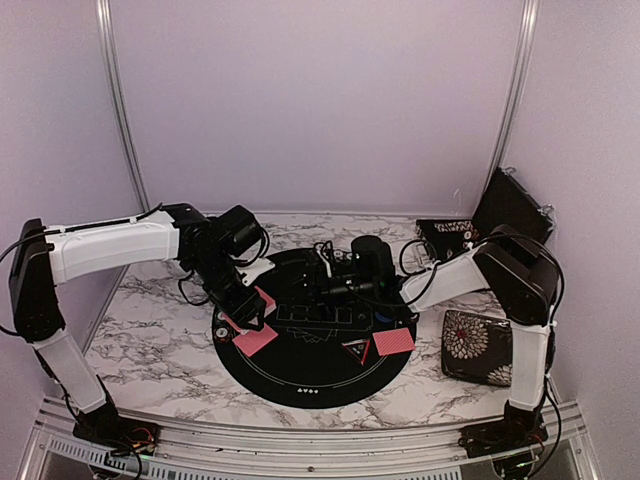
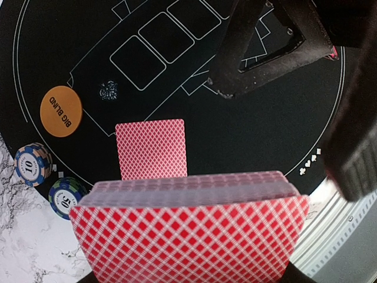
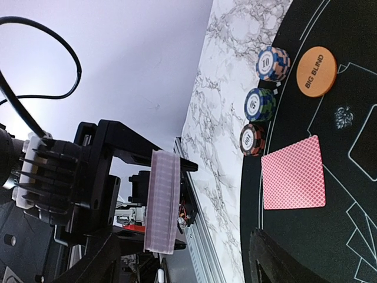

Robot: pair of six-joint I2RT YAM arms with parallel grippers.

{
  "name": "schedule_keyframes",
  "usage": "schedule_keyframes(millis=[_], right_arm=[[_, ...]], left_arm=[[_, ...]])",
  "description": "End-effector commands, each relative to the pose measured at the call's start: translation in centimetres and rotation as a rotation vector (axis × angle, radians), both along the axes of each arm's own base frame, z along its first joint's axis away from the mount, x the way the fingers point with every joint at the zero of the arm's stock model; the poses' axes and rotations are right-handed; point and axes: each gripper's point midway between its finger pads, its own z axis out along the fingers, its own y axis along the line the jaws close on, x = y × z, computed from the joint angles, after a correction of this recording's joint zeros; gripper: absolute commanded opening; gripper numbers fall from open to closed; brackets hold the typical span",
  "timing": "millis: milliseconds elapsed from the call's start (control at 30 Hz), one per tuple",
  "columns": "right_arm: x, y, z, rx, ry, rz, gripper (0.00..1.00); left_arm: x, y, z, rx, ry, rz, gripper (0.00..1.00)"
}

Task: Distribute texas hold em gaming equipment
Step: Distribute the poker card in the big blind area.

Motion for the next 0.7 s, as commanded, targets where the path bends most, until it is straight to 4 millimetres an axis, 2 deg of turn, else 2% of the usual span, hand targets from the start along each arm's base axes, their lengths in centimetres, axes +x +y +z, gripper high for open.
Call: schedule_keyframes(millis=[0, 667], right_arm=[[-0.6, 0.6, 1.4, 0.048, -0.018, 0.031, 0.73], [-1.3, 3.1, 1.5, 0.070, -0.004, 0.074, 0.73]], left_arm=[[0.2, -0.7, 0.6, -0.009, -0.002, -0.009, 0.55], [0.1, -1.0, 0.8, -0.012, 0.000, -0.018, 0.55]])
